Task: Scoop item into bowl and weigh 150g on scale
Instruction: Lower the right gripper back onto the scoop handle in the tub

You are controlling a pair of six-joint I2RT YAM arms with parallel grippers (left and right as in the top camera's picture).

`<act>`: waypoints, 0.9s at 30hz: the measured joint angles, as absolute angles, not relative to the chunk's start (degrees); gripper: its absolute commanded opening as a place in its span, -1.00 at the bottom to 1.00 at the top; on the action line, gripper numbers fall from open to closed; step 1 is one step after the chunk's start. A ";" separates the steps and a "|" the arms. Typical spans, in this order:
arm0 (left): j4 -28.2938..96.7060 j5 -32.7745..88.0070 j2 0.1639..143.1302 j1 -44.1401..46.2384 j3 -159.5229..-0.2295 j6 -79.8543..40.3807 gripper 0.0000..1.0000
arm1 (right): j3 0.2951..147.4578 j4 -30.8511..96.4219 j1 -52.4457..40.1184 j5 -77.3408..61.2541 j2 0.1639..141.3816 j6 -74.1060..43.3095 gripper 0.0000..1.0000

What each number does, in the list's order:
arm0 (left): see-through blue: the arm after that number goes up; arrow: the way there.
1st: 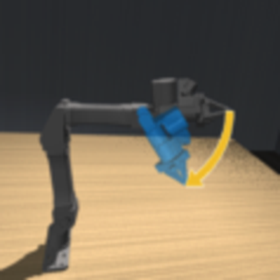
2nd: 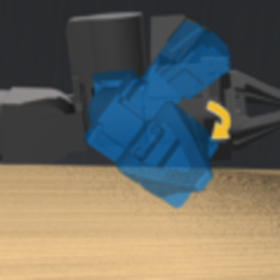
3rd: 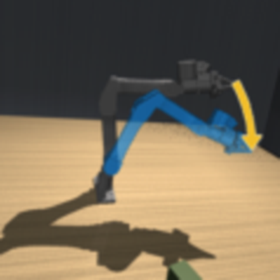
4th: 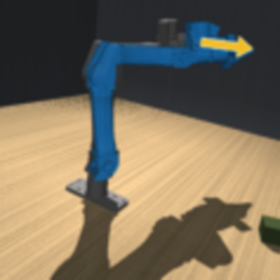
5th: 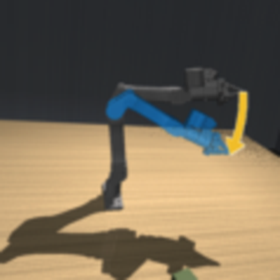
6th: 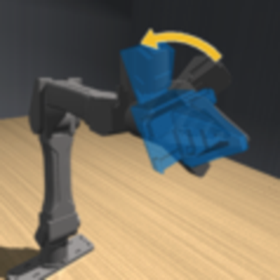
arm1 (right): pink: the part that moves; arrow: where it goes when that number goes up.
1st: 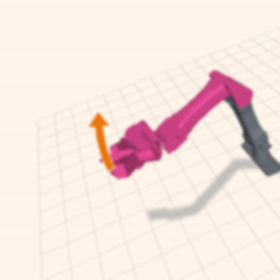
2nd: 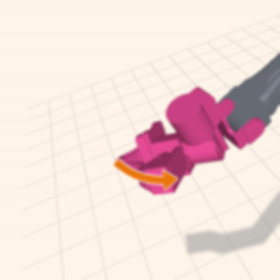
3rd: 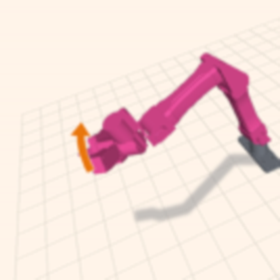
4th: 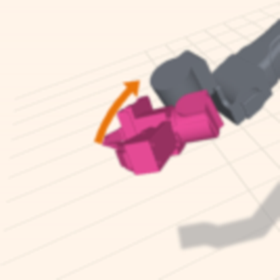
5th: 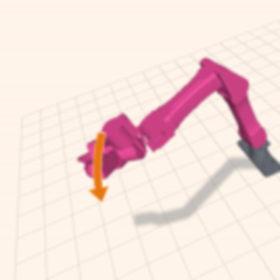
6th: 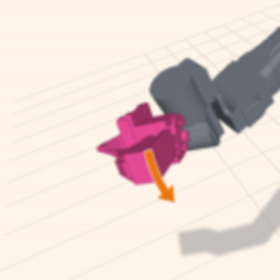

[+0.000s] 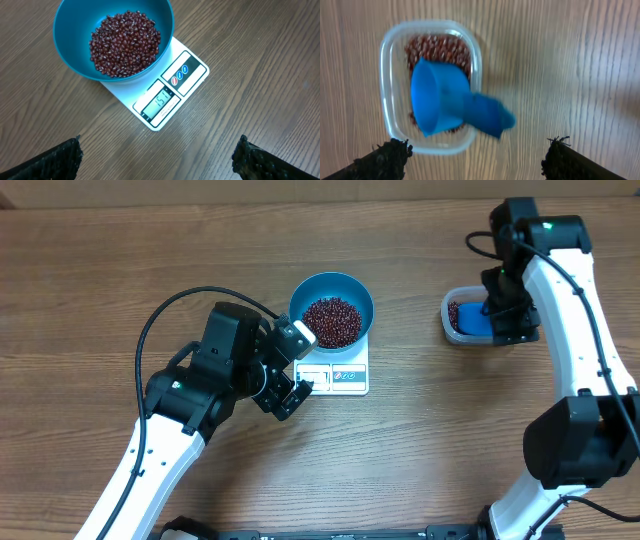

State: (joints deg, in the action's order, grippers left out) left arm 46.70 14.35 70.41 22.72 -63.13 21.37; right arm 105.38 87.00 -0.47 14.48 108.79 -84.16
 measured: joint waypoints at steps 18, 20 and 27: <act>46.70 14.35 70.41 22.72 -63.13 21.37 0.99 | 98.98 78.39 3.60 12.62 108.79 -83.50 0.35; 46.70 14.35 70.41 22.72 -63.13 21.37 0.99 | 98.98 77.41 3.60 12.43 108.79 -83.53 0.22; 46.70 14.35 70.41 22.72 -63.13 21.37 0.99 | 98.96 76.18 3.60 12.40 108.79 -83.53 -0.09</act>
